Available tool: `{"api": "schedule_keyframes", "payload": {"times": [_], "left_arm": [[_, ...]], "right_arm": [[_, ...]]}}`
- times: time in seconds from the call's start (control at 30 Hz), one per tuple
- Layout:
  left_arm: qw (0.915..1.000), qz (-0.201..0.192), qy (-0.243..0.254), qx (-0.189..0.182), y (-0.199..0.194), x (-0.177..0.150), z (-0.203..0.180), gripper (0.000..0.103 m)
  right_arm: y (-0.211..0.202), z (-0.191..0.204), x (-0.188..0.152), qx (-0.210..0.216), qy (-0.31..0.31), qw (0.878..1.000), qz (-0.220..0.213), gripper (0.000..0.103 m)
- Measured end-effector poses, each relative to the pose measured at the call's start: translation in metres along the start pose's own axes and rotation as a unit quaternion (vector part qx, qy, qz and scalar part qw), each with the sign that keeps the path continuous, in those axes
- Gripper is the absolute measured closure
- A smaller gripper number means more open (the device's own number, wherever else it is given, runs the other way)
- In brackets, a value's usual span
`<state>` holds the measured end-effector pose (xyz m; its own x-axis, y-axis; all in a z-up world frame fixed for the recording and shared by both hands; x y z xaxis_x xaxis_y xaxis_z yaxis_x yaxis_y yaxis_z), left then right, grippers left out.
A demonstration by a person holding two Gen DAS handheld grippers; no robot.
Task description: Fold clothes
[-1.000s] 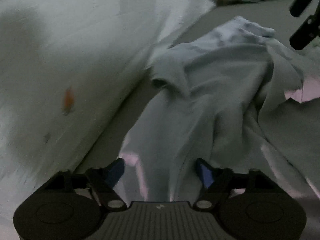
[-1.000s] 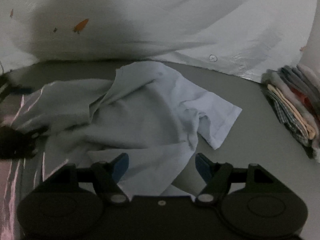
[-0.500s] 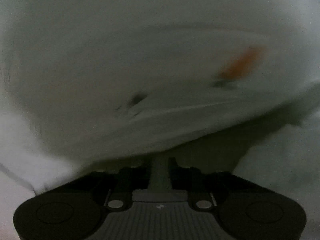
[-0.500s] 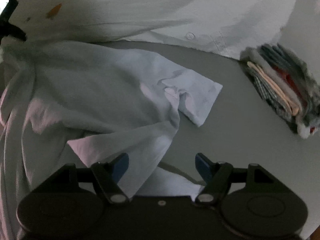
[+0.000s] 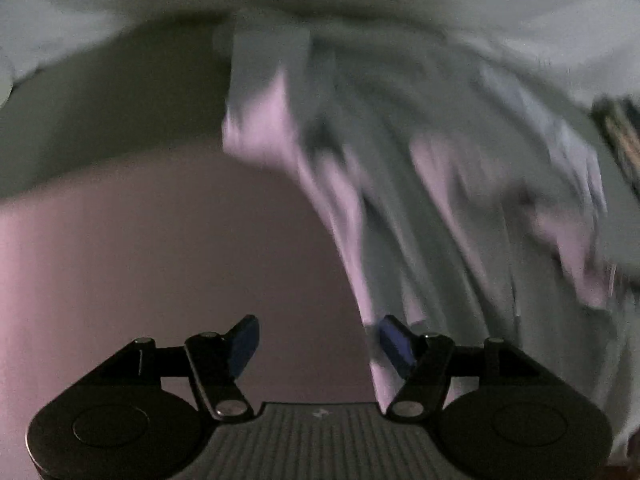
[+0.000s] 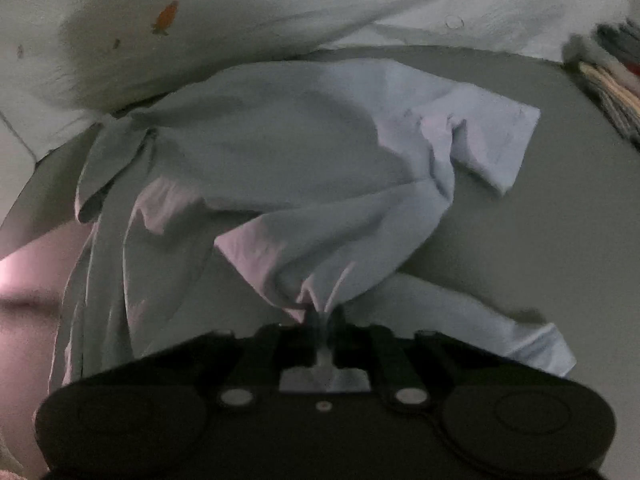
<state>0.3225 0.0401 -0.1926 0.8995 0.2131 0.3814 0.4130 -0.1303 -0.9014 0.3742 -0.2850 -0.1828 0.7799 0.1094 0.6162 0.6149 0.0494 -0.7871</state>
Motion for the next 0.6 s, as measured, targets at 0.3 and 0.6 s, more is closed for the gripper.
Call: {"api": "schedule_keyframes", "payload": {"times": [0.3, 0.6], "left_arm": [[0.9994, 0.011, -0.002, 0.033, -0.018, -0.090, -0.022, 0.029], [0.9961, 0.045, -0.076, 0.005, -0.014, -0.118, -0.019, 0.023]], "right_arm": [[-0.047, -0.109, 0.029, -0.152, -0.052, 0.986, -0.045, 0.046], [-0.059, -0.100, -0.057, -0.085, -0.053, 0.995, -0.024, 0.043]]}}
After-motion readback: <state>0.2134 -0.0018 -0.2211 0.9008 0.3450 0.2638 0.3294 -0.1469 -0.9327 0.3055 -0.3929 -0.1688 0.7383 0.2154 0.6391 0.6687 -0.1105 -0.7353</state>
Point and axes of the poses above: each gripper's, at about its wrist camera, not at the fingertips, and y roughly the way its jaws point, z to its left, x to its top, the point moved 1 cm from there along y, roughly the way its jaws point, and after that the axes turned 14 degrees about -y, right-handed, at the moved point
